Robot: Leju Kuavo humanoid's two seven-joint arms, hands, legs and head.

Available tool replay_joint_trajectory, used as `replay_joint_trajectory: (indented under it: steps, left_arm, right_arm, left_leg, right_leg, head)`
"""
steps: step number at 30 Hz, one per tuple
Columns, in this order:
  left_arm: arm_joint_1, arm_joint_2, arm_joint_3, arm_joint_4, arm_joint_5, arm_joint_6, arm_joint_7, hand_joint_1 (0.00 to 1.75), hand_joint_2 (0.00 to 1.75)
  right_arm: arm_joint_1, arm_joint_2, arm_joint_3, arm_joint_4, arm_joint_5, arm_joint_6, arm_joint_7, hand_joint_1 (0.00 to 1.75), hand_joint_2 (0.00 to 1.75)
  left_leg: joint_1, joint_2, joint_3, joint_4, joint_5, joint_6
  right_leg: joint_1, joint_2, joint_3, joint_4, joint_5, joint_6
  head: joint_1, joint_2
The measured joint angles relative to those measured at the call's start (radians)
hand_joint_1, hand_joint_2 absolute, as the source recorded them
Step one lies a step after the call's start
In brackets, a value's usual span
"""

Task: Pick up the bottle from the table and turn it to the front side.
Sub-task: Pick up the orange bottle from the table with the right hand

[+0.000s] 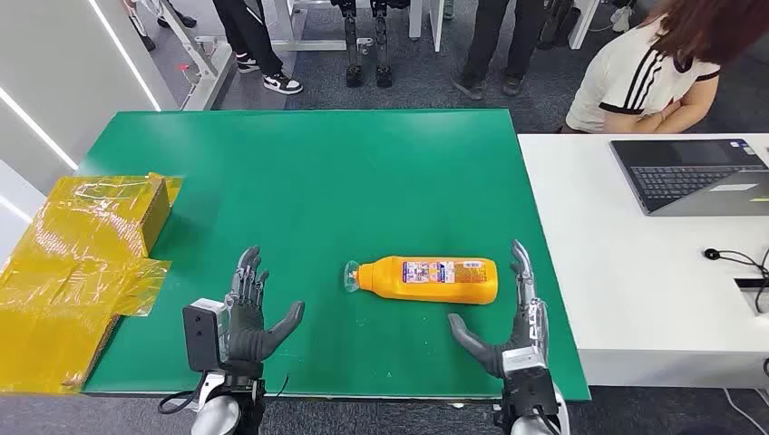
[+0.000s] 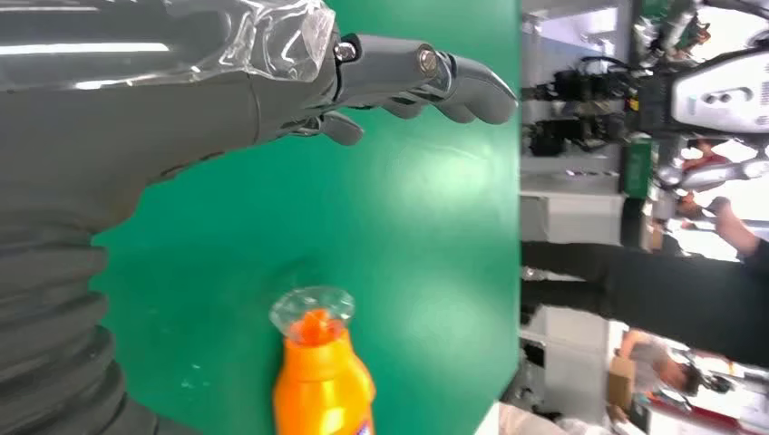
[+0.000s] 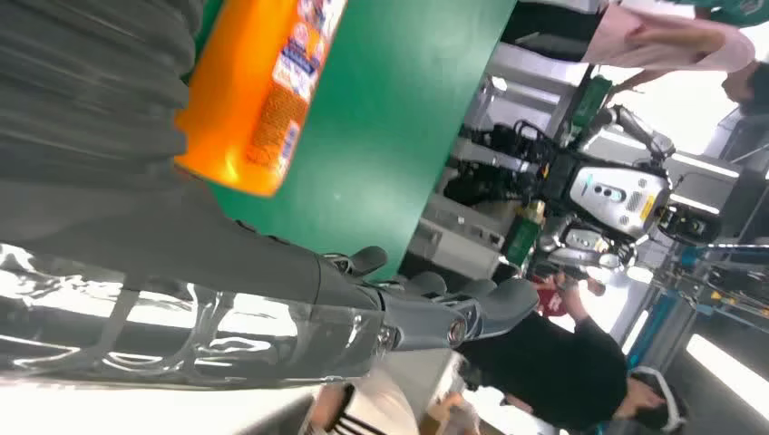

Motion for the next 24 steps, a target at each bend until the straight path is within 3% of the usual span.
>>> replay_joint_trajectory:
  steps: [12, 20, 24]
  left_arm:
    - [-0.050, -0.006, -0.016, 0.058, -0.017, -0.020, -0.005, 0.00, 1.75]
    - [-0.062, -0.008, -0.016, 0.081, -0.018, -0.023, -0.011, 0.00, 1.75]
    - [-0.069, -0.008, -0.016, 0.088, -0.021, -0.030, -0.012, 0.00, 1.75]
  right_arm:
    - [-0.164, -0.039, -0.004, 0.157, 0.153, 0.074, 0.124, 0.00, 1.75]
    - [-0.221, -0.050, 0.004, 0.236, 0.178, 0.088, 0.147, 0.00, 1.75]
    - [-0.279, -0.068, 0.036, 0.304, 0.250, 0.158, 0.229, 0.00, 1.75]
  left_leg:
    - [0.000, 0.000, 0.000, 0.000, 0.001, 0.000]
    - [0.000, 0.000, -0.001, 0.000, 0.001, 0.000]
    - [0.000, 0.000, -0.001, 0.000, 0.001, 0.000]
  right_leg:
    - [0.000, 0.000, 0.000, 0.000, 0.001, -0.001]
    - [0.000, 0.000, 0.000, 0.000, 0.001, -0.001]
    - [0.000, 0.001, -0.001, 0.001, 0.002, -0.001]
  head:
    - [0.000, 0.000]
    - [0.000, 0.000]
    - [0.000, 0.000]
